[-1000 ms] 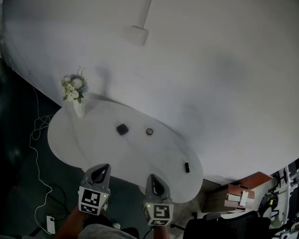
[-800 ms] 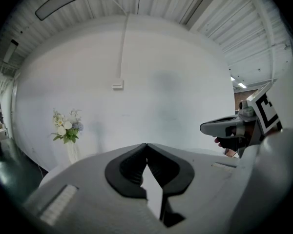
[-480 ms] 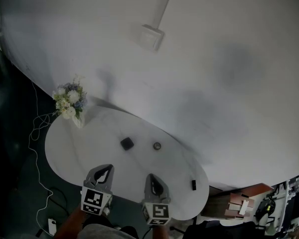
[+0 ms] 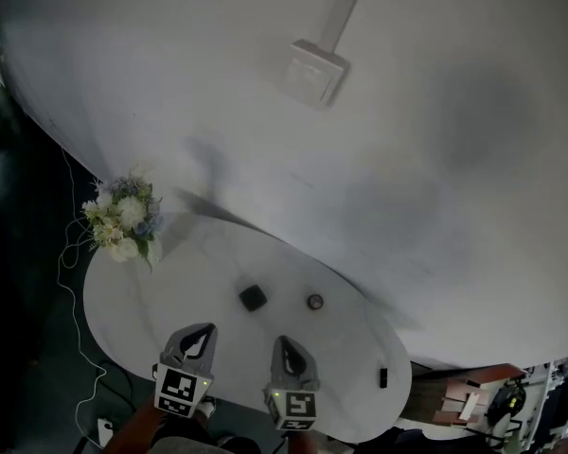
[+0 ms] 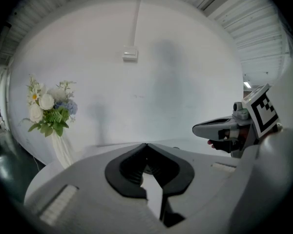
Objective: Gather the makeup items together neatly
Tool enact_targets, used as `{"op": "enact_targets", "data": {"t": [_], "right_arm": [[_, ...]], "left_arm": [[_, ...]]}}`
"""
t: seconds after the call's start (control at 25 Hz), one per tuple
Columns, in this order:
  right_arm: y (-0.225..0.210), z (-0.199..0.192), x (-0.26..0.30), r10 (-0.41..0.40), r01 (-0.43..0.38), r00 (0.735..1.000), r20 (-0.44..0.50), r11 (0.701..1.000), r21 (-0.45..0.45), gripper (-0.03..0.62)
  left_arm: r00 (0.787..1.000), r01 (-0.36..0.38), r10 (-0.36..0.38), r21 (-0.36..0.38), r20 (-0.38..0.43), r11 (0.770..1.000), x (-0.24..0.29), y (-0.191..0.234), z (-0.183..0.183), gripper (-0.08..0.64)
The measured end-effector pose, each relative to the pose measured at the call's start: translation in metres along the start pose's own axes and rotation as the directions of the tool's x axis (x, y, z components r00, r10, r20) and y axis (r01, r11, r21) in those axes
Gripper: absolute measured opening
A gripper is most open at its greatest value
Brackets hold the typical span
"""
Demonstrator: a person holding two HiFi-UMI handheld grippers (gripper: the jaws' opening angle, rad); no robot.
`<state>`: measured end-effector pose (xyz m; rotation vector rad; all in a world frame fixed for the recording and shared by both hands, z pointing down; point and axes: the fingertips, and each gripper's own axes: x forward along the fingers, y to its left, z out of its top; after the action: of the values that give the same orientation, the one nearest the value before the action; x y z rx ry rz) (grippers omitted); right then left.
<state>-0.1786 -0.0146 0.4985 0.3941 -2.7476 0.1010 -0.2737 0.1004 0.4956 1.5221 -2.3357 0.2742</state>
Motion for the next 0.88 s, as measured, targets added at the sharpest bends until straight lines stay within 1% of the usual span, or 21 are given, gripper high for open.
{"op": "enact_targets", "data": {"t": [0.28,0.36,0.44,0.52,0.56,0.6,0.68,0.72,0.76,0.84,0.88], "right_arm": [[-0.003,-0.02,0.058,0.055,-0.054,0.998,-0.039,0.999,0.004,0.005],[-0.004,-0.031,0.074,0.07,-0.071,0.995,-0.068,0.998,0.001,0.005],[-0.001,-0.044,0.089,0.105,-0.105,0.988,-0.111,0.994,0.007,0.005],[0.002,-0.057,0.104,0.137,-0.137,0.979,-0.151,0.991,0.013,0.109],[0.003,-0.062,0.11,0.147,-0.148,0.975,-0.165,0.989,0.011,0.111],[0.003,-0.067,0.116,0.156,-0.157,0.972,-0.176,0.988,0.008,0.132],[0.004,-0.075,0.128,0.174,-0.176,0.965,-0.195,0.984,0.006,0.203],[0.004,-0.08,0.134,0.183,-0.186,0.961,-0.206,0.983,0.006,0.249],[0.005,-0.084,0.138,0.191,-0.194,0.957,-0.219,0.981,0.006,0.259],[0.006,-0.094,0.147,0.199,-0.205,0.949,-0.246,0.979,0.002,0.307],[0.005,-0.099,0.151,0.199,-0.206,0.945,-0.258,0.979,0.0,0.309]], "left_arm": [[0.998,0.008,-0.01,-0.03,-0.066,1.0,0.035,0.021,-0.028,0.009],[0.996,0.009,-0.013,-0.039,-0.085,0.999,0.044,0.025,-0.038,0.009],[0.994,0.008,-0.013,-0.047,-0.105,0.999,0.052,0.03,-0.046,0.009],[0.993,0.005,-0.011,-0.053,-0.121,0.999,0.059,0.036,-0.054,0.009],[0.992,0.002,-0.009,-0.057,-0.128,0.998,0.062,0.038,-0.057,0.009],[0.991,-0.001,-0.008,-0.061,-0.134,0.998,0.065,0.04,-0.059,0.009],[0.99,-0.004,-0.006,-0.067,-0.144,0.998,0.07,0.043,-0.063,0.011],[0.989,-0.004,-0.006,-0.069,-0.148,0.998,0.072,0.045,-0.065,0.011],[0.988,-0.005,-0.006,-0.072,-0.152,0.997,0.074,0.046,-0.067,0.009],[0.987,-0.006,-0.007,-0.076,-0.162,0.997,0.076,0.048,-0.072,0.009],[0.986,-0.006,-0.007,-0.078,-0.168,0.997,0.077,0.049,-0.075,0.009]]}}
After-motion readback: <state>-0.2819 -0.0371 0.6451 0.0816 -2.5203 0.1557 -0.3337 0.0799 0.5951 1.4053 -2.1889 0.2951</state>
